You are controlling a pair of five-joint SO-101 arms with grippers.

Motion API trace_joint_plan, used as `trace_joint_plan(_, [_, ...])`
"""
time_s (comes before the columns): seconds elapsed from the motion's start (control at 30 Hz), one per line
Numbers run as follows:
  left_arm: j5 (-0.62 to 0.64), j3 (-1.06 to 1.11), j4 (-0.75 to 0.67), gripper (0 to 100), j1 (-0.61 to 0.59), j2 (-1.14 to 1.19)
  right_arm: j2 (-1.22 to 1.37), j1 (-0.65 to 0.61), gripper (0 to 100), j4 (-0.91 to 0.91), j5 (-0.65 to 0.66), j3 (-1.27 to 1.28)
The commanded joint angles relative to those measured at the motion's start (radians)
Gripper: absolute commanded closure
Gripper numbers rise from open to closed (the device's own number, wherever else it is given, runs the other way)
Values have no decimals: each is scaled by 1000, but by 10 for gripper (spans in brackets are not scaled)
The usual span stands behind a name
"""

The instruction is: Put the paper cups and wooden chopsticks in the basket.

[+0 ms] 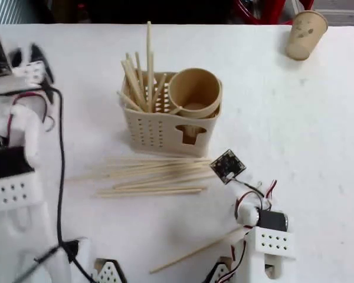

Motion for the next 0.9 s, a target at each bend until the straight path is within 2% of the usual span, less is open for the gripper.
trace_joint_plan(0.0, [-5, -126, 15, 900, -41, 154, -7, -5, 981, -41, -5, -6])
trace_joint_plan(0.17, [-64, -417, 222, 898, -2, 397, -7, -21, 981, -21, -8, -6])
trace_joint_plan(0.33, [-100, -818, 563, 848, 223, 476, -7, -54, 981, -35, -5, 21])
trace_joint_plan(0.43, [-101, -1002, 684, 818, 392, 483, -7, -53, 981, -35, -3, 23])
trace_joint_plan(0.6, [-157, -993, 655, 814, 561, 490, -7, -53, 981, -33, -2, 25])
trace_joint_plan(0.87, [-164, -895, 545, 815, 573, 578, -7, -53, 981, -31, -2, 25])
